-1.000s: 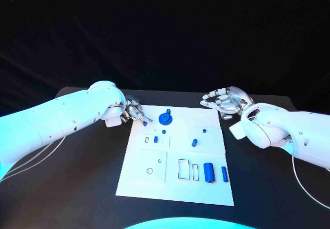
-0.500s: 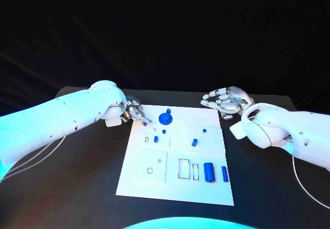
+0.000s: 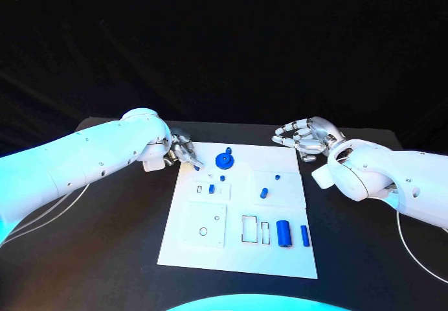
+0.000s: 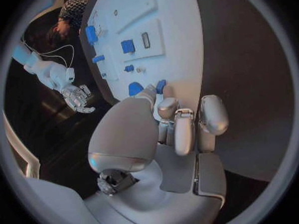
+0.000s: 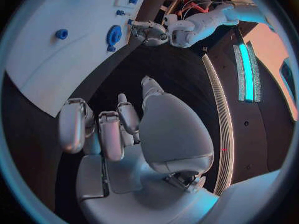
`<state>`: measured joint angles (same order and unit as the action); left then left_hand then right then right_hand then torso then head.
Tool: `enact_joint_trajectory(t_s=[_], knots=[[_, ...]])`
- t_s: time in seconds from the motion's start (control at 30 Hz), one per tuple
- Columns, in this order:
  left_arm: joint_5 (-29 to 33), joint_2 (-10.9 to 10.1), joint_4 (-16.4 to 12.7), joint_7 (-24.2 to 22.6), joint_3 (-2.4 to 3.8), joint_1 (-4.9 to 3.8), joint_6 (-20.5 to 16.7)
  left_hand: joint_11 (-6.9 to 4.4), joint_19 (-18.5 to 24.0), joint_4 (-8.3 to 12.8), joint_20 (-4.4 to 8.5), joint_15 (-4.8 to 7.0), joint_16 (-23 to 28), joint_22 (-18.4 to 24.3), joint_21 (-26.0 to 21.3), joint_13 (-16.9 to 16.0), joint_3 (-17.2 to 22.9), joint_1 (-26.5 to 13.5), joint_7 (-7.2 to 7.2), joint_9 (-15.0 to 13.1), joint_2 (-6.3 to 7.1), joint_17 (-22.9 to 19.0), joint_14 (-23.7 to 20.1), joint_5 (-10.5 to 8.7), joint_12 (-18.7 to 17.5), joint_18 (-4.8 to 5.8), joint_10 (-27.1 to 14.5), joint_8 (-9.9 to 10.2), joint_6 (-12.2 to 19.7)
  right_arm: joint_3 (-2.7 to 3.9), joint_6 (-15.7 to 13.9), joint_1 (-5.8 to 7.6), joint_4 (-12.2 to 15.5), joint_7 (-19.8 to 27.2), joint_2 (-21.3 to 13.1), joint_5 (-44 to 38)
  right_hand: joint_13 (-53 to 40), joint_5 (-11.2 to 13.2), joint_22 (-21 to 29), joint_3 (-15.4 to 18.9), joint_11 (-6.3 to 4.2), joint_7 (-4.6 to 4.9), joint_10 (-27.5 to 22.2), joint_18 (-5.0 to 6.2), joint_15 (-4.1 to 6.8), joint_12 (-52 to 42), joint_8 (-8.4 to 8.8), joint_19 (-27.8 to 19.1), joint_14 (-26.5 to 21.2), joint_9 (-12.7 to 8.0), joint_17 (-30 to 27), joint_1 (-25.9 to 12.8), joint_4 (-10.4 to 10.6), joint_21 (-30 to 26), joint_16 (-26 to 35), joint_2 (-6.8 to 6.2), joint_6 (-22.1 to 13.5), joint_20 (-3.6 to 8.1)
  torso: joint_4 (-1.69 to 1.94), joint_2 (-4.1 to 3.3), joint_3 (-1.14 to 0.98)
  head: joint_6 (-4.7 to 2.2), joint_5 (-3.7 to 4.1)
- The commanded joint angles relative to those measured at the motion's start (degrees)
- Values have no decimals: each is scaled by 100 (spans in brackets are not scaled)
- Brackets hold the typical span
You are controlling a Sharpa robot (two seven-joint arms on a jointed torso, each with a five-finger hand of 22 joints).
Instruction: Assemble the parts on the task board
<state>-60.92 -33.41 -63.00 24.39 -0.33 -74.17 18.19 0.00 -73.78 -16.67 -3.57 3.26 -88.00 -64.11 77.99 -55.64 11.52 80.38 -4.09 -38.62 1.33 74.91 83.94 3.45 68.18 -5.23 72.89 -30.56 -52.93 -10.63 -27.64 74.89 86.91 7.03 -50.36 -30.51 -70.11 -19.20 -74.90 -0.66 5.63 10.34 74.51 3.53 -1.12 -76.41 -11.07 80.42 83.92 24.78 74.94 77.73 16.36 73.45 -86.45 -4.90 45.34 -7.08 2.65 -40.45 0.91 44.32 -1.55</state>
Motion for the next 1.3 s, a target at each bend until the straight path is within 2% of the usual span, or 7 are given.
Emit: enact_joint_trajectory(t_s=[0.03,0.13,0.43,0.7,0.9,1.17,1.3], knots=[[96,14,-7,-60,-5,6,134,-32,27,9,35,6,-11,7,-37,12,180,170,38,-11,-45,1093,476,18,11,-35,4,-52,17,0,44,-5,1,59,4,-46,-5,-25,-271,-7,-25,-6,-4,71,12,-11,-25,-31,388,-6,562,-50,23,-23,16,-14,23,11,-3,1,2,-3,-5],[128,9,-4,-62,-6,6,160,-30,24,1,42,11,-12,-6,-33,6,675,361,26,-52,-3,1094,477,13,19,-35,8,-139,80,0,45,-6,-1,58,3,-46,-2,-29,-267,-11,-26,-6,-4,73,12,-11,-28,-34,387,-9,556,-53,20,-32,18,-10,24,11,1,2,1,3,-4],[458,-84,-49,-46,-9,7,102,-11,18,187,27,-11,-13,-39,-27,33,2425,67,10,-293,571,1094,477,23,32,-30,40,-488,255,0,52,-10,-6,56,2,-46,-2,-29,-267,-11,-26,-6,-4,73,12,-11,-28,-34,387,-9,556,-53,20,-32,18,-10,24,11,0,1,1,7,-7],[1208,-290,-276,46,-13,7,-228,-22,-41,472,38,3,-38,-117,12,-19,3058,-249,11,-385,748,1147,498,18,83,-17,121,-625,268,-1,52,-12,-10,54,-4,-46,-2,-29,-267,-11,-26,-6,-4,73,12,-11,-28,-34,387,-9,556,-53,20,-32,18,-10,24,11,0,0,1,15,0],[1575,-631,-882,230,-16,7,-718,-51,-81,912,69,34,-48,-149,32,20,3801,-737,31,-482,975,1171,510,68,65,-13,179,-790,254,-1,46,-13,-23,54,-16,-45,-2,-29,-267,-11,-26,-6,-4,73,12,-11,-28,-34,387,-9,556,-53,20,-32,18,-10,24,11,6,2,-1,30,17],[1350,-1042,-1633,385,-34,26,-1254,-72,-136,1050,83,51,-39,-220,67,2,3962,-905,54,-509,1022,1155,506,88,85,1,241,-853,226,-2,13,-14,-42,104,-18,-18,34,-41,-230,-17,-27,-7,-31,86,13,12,-33,-64,375,-14,505,-63,24,-87,39,-1,26,12,2,12,-7,54,-7],[1150,-1184,-1900,426,-76,39,-1408,-86,-186,1113,92,62,-35,-289,103,-46,4030,-966,68,-514,1051,1145,505,100,120,15,294,-878,199,-3,-46,-14,-58,165,-15,31,895,-76,230,-59,-47,-22,-664,232,36,677,-50,-444,169,-40,-186,-91,21,-763,404,0,21,26,5,10,-2,57,-18]])
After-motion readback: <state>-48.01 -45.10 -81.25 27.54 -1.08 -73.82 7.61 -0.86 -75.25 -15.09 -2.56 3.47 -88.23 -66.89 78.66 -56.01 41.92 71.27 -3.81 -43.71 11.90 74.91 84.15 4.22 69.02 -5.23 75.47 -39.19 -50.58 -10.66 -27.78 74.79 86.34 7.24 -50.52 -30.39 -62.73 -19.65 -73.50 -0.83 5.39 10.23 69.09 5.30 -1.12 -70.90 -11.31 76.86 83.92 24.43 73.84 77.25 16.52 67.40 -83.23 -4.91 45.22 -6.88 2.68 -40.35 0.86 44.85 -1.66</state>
